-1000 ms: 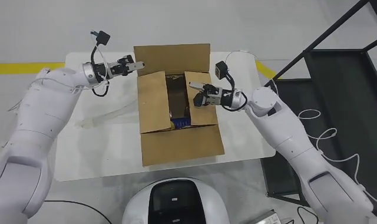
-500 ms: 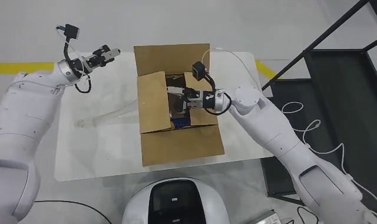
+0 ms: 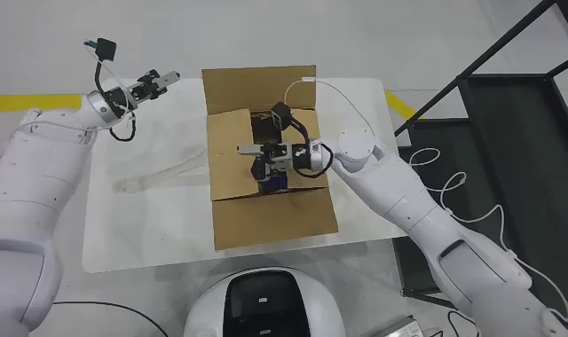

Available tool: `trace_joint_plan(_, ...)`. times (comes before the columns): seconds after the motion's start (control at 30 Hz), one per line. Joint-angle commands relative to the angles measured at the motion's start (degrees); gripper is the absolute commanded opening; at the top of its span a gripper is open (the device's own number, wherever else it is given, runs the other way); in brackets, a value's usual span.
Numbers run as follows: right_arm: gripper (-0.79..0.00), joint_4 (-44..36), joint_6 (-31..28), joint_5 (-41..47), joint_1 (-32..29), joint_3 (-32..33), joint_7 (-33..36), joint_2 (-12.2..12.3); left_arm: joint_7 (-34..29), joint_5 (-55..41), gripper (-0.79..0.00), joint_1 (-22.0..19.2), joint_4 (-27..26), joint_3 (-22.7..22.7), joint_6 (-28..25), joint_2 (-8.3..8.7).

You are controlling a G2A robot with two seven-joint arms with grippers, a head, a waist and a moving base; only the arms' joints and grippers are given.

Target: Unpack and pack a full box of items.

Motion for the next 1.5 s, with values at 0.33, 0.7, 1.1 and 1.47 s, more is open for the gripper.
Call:
trace_joint_plan(0.33, 0.0, 6.1, 0.3, -0.8, 1.1, 0.4, 2.3, -1.0, -0.3, -0.3, 0.0, -2.5, 4.6, 2.0, -0.8, -3.39)
trace_joint_plan(0.7, 0.0, -0.3, -2.2, -7.1, -1.0, 6.3, 1.0, 1.0, -0.3, -1.6, 0.0, -4.8, 10.3, 3.6, -1.8, -7.27)
trace_joint_plan(1.1, 0.0, -2.7, 3.6, 2.8, -4.1, 4.5, 5.5, -0.4, 0.8, -0.8, 0.0, -6.4, 14.4, 3.6, -2.6, -9.41)
trace_joint_plan(1.47, 0.0, 2.9, 2.4, 1.0, -2.2, 3.1, 6.0, -1.7, -5.8, -5.5, 0.0, -6.3, 15.1, 2.0, -3.9, -10.68)
